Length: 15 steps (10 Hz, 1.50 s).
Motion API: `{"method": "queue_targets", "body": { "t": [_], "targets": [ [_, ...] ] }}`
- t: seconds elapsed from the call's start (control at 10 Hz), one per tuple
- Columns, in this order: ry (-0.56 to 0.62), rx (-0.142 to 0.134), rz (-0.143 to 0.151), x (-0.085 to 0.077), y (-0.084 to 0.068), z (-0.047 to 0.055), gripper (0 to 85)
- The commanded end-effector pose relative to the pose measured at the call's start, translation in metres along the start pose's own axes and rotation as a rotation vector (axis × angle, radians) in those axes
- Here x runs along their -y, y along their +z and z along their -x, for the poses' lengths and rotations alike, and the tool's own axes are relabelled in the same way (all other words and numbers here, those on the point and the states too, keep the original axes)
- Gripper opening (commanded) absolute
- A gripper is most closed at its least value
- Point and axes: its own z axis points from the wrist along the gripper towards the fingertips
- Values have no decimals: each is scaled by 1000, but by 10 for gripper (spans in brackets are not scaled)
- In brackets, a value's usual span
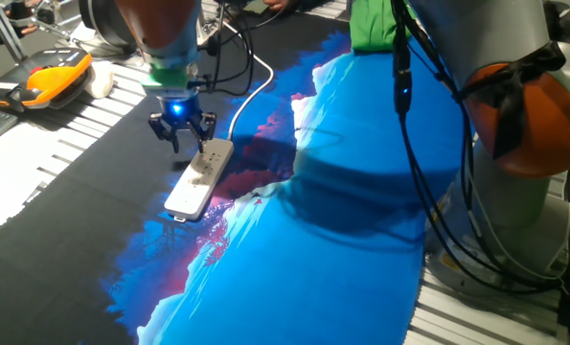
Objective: Turn off the power strip by pressing the button
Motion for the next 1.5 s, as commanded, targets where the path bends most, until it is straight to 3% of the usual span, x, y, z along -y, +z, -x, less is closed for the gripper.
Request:
{"method": "queue_targets", "body": {
  "t": [0.0,0.1,0.3,0.4,0.5,0.6,1.0,1.4],
  "targets": [
    [0,-4,3,-1,-2,0,510],
    [4,-16,12,-1,-2,0,510],
    [22,-15,-18,-1,-2,0,510],
    [20,-31,-18,-1,-2,0,510],
    [17,-79,22,-1,-2,0,510],
    [14,-105,42,-1,-2,0,510],
    [23,-90,34,-5,10,-2,510],
    [28,-83,25,-3,11,-4,510]
  ]
}}
